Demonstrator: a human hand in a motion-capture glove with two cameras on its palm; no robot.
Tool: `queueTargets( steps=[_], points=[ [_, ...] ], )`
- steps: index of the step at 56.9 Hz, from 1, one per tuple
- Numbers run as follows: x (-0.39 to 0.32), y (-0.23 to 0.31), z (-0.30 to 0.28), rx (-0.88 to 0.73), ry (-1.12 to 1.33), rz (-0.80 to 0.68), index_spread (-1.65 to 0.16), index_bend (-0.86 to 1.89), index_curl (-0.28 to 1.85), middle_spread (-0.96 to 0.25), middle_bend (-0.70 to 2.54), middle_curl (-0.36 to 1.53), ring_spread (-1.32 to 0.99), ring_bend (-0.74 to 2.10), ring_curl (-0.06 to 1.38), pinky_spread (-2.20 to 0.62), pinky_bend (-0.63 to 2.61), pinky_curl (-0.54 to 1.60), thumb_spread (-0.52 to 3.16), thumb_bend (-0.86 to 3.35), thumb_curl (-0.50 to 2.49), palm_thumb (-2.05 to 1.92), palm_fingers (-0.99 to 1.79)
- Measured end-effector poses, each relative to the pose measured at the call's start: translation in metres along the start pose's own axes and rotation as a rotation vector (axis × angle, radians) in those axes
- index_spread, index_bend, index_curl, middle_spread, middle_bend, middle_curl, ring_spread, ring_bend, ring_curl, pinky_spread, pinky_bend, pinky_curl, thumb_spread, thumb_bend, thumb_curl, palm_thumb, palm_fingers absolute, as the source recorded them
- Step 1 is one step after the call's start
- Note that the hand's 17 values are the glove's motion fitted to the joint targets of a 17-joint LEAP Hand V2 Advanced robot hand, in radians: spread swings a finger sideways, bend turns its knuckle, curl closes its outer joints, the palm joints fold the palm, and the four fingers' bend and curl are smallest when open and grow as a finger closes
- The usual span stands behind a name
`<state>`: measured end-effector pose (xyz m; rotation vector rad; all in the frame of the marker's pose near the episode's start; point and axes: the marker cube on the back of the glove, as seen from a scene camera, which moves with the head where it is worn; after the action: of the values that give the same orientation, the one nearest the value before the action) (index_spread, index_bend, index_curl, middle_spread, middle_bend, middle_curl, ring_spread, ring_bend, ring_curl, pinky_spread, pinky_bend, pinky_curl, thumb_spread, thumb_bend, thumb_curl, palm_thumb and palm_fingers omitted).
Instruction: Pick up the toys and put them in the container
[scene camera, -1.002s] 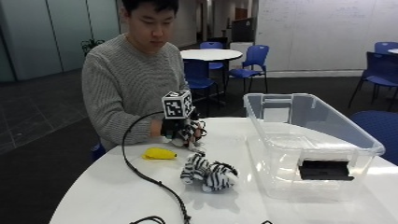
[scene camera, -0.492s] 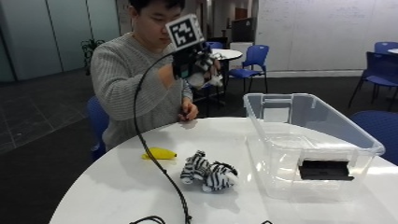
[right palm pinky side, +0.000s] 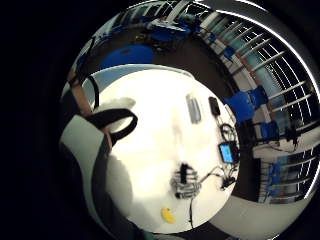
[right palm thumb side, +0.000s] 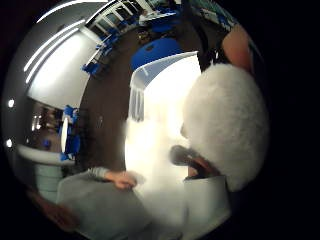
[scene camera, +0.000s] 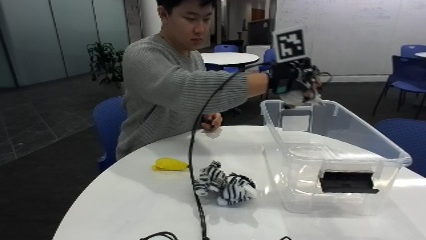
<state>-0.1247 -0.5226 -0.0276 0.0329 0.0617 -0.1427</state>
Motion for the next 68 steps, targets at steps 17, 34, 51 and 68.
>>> queueTargets(
  steps=[17, 34, 51, 68],
  points=[
    [-0.023, -0.067, 0.087, -0.193, 0.114, 0.033, -0.42, 0.14, 0.59, -0.32, 0.52, 0.76, -0.46, 1.11, 0.58, -0.46, 1.03, 0.46, 0.48, -0.01, 1.02, 0.65, 0.83],
    [-0.015, -0.049, 0.094, -0.349, 0.116, -0.022, -0.37, 0.05, 0.37, -0.25, 0.15, 0.58, -0.26, 0.83, 0.47, -0.2, 1.44, 0.51, 1.09, -0.06, 0.73, 0.13, -0.14],
    [0.008, 0.03, 0.012, -0.217, -0.015, -0.039, -0.35, 0.1, 0.25, -0.2, 0.16, 0.47, -0.15, 0.76, 0.4, -0.04, 1.42, 0.44, 1.28, -0.02, 0.51, 0.01, -0.13],
    [0.155, 0.172, -0.041, -0.164, 0.171, 0.122, -0.37, 0.16, 0.25, -0.2, 0.19, 0.43, -0.14, 0.69, 0.36, 0.0, 1.28, 0.37, 1.33, -0.02, 0.4, -0.01, -0.06]
  ],
)
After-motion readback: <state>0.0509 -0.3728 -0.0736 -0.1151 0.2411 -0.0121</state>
